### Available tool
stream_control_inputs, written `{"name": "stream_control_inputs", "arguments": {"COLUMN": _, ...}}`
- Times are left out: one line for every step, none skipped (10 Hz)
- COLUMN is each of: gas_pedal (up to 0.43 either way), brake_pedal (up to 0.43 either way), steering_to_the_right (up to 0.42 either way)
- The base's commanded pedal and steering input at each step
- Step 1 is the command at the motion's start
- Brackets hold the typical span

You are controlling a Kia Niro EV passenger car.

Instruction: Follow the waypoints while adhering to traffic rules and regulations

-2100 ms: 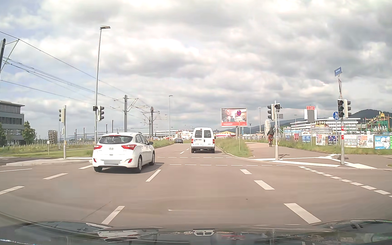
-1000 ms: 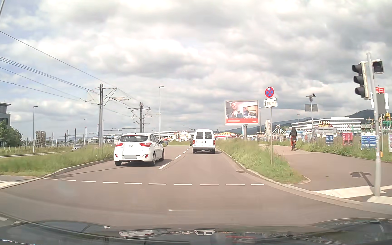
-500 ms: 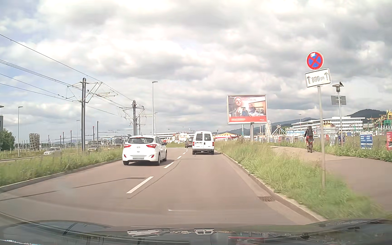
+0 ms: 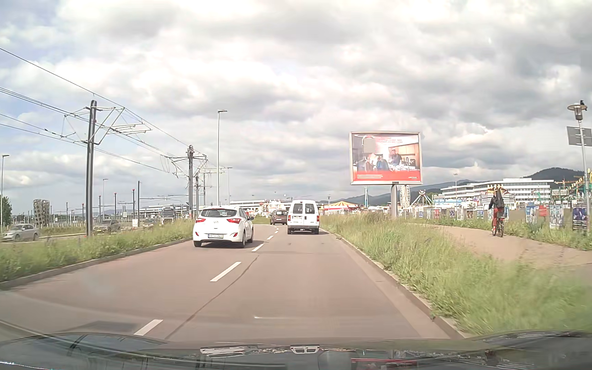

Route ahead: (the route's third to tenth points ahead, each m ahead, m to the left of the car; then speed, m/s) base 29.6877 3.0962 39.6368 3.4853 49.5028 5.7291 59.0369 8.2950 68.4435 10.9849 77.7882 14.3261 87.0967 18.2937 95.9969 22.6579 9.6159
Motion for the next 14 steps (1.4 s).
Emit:
{"name": "stream_control_inputs", "arguments": {"gas_pedal": 0.130, "brake_pedal": 0.000, "steering_to_the_right": 0.002}}
{"name": "stream_control_inputs", "arguments": {"gas_pedal": 0.130, "brake_pedal": 0.000, "steering_to_the_right": 0.001}}
{"name": "stream_control_inputs", "arguments": {"gas_pedal": 0.130, "brake_pedal": 0.000, "steering_to_the_right": 0.002}}
{"name": "stream_control_inputs", "arguments": {"gas_pedal": 0.118, "brake_pedal": 0.000, "steering_to_the_right": 0.001}}
{"name": "stream_control_inputs", "arguments": {"gas_pedal": 0.110, "brake_pedal": 0.000, "steering_to_the_right": 0.001}}
{"name": "stream_control_inputs", "arguments": {"gas_pedal": 0.110, "brake_pedal": 0.000, "steering_to_the_right": 0.000}}
{"name": "stream_control_inputs", "arguments": {"gas_pedal": 0.110, "brake_pedal": 0.000, "steering_to_the_right": -0.002}}
{"name": "stream_control_inputs", "arguments": {"gas_pedal": 0.110, "brake_pedal": 0.000, "steering_to_the_right": -0.002}}
{"name": "stream_control_inputs", "arguments": {"gas_pedal": 0.118, "brake_pedal": 0.000, "steering_to_the_right": -0.004}}
{"name": "stream_control_inputs", "arguments": {"gas_pedal": 0.118, "brake_pedal": 0.000, "steering_to_the_right": -0.006}}
{"name": "stream_control_inputs", "arguments": {"gas_pedal": 0.118, "brake_pedal": 0.000, "steering_to_the_right": -0.008}}
{"name": "stream_control_inputs", "arguments": {"gas_pedal": 0.118, "brake_pedal": 0.000, "steering_to_the_right": -0.010}}
{"name": "stream_control_inputs", "arguments": {"gas_pedal": 0.118, "brake_pedal": 0.000, "steering_to_the_right": -0.011}}
{"name": "stream_control_inputs", "arguments": {"gas_pedal": 0.118, "brake_pedal": 0.000, "steering_to_the_right": -0.012}}
